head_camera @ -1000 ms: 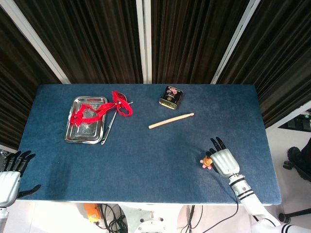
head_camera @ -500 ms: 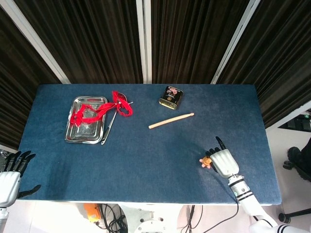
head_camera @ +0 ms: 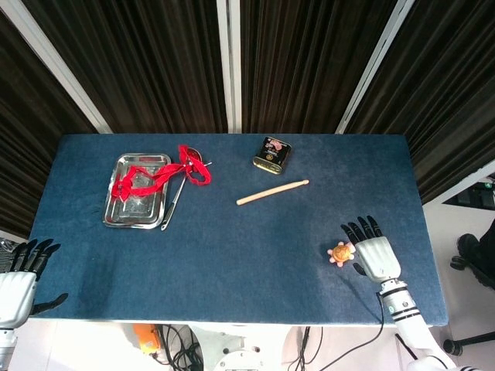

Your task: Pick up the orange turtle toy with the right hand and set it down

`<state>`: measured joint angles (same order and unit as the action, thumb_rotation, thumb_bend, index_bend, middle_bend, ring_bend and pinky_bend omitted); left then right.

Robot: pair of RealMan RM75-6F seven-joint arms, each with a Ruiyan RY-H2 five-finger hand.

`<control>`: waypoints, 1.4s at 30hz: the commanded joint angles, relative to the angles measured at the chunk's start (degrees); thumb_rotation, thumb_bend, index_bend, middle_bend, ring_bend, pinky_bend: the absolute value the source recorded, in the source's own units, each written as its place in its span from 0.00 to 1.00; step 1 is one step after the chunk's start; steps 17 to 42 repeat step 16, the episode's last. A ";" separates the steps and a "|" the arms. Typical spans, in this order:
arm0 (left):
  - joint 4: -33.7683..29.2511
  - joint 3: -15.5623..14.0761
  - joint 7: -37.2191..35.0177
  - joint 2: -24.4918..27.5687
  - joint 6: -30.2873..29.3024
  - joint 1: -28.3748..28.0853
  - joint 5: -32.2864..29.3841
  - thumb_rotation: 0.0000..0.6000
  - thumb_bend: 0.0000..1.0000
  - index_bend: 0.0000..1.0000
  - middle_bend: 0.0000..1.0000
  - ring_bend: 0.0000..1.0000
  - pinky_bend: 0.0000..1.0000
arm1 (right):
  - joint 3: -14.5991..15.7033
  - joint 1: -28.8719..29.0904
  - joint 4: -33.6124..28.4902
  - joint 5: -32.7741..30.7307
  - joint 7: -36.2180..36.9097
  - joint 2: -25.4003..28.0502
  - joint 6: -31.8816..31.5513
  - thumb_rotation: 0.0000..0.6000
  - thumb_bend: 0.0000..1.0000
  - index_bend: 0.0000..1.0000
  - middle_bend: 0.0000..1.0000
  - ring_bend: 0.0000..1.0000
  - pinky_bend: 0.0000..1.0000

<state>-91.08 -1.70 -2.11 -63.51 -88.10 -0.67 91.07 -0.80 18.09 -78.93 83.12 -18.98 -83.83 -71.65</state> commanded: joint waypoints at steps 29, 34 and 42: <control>-2.84 0.10 3.50 0.27 -0.55 -0.05 0.67 1.00 0.08 0.15 0.09 0.00 0.00 | 5.35 -17.32 10.68 8.62 28.35 8.38 -25.75 1.00 0.03 0.00 0.00 0.00 0.00; -2.84 0.10 3.50 0.27 -0.55 -0.05 0.67 1.00 0.08 0.15 0.09 0.00 0.00 | 5.35 -17.32 10.68 8.62 28.35 8.38 -25.75 1.00 0.03 0.00 0.00 0.00 0.00; -2.84 0.10 3.50 0.27 -0.55 -0.05 0.67 1.00 0.08 0.15 0.09 0.00 0.00 | 5.35 -17.32 10.68 8.62 28.35 8.38 -25.75 1.00 0.03 0.00 0.00 0.00 0.00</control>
